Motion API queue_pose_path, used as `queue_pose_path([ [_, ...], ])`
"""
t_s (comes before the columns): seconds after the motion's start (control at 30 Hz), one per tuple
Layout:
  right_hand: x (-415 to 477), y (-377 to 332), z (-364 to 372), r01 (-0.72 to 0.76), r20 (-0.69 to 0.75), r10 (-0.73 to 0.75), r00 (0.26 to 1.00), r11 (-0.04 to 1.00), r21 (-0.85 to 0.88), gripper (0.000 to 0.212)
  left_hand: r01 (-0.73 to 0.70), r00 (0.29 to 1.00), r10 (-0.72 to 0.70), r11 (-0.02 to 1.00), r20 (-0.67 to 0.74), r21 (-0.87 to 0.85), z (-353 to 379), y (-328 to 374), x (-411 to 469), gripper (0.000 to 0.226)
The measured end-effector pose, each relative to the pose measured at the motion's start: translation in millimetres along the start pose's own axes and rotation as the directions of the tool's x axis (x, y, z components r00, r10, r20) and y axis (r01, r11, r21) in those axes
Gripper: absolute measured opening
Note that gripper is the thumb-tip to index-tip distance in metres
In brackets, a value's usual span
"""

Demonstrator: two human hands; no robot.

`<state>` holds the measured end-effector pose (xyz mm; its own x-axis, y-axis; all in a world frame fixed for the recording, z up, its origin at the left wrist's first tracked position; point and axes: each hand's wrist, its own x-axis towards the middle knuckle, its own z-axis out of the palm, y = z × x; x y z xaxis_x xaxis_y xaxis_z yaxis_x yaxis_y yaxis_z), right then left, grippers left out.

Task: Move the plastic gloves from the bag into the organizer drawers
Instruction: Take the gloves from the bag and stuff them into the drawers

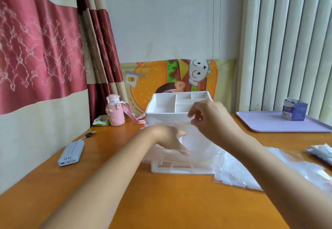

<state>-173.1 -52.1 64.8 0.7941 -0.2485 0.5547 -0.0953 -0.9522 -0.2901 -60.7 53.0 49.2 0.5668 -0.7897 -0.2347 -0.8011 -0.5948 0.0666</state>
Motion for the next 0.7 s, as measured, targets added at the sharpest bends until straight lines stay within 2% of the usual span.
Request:
queue_pose_path([
  [0.07, 4, -11, 3, 0.020, 0.231, -0.023, 0.973, 1.000, 0.018, 0.035, -0.024, 0.999, 0.024, 1.000, 0.033, -0.007, 0, -2, 1, 0.077],
  [0.13, 9, -13, 15, 0.022, 0.429, 0.026, 0.903, 0.994, -0.106, 0.040, -0.037, 0.999, 0.039, 0.995, 0.024, -0.093, 2, -6, 1, 0.064],
  [0.2, 17, -5, 30, 0.057, 0.542, 0.087, 0.836, 0.968, -0.243, 0.038, -0.032, 0.999, 0.024, 0.978, -0.040, -0.205, 3, -12, -1, 0.050],
  [0.27, 21, 3, 39, 0.104, 0.627, 0.125, 0.769, 0.943, -0.316, 0.051, -0.009, 0.995, -0.013, 0.973, -0.094, -0.229, 3, -18, -5, 0.049],
  [0.33, 23, 5, 41, 0.128, 0.674, 0.125, 0.728, 0.941, -0.312, 0.069, 0.029, 0.992, -0.052, 0.981, -0.115, -0.194, 3, -25, -9, 0.056],
  [0.4, 26, 4, 40, 0.165, 0.689, 0.142, 0.711, 0.919, -0.359, 0.077, 0.088, 0.988, -0.101, 0.990, -0.116, -0.114, 0, -27, -14, 0.065],
  [0.57, 49, -4, 49, 0.240, 0.741, 0.250, 0.624, 0.840, -0.486, 0.083, 0.202, 0.977, -0.192, 0.973, -0.094, 0.108, -17, -21, -22, 0.078],
  [0.7, 54, -12, 48, 0.320, 0.749, 0.237, 0.619, 0.794, -0.516, 0.081, 0.165, 0.986, -0.168, 0.948, -0.015, 0.270, -17, -14, -14, 0.075],
])
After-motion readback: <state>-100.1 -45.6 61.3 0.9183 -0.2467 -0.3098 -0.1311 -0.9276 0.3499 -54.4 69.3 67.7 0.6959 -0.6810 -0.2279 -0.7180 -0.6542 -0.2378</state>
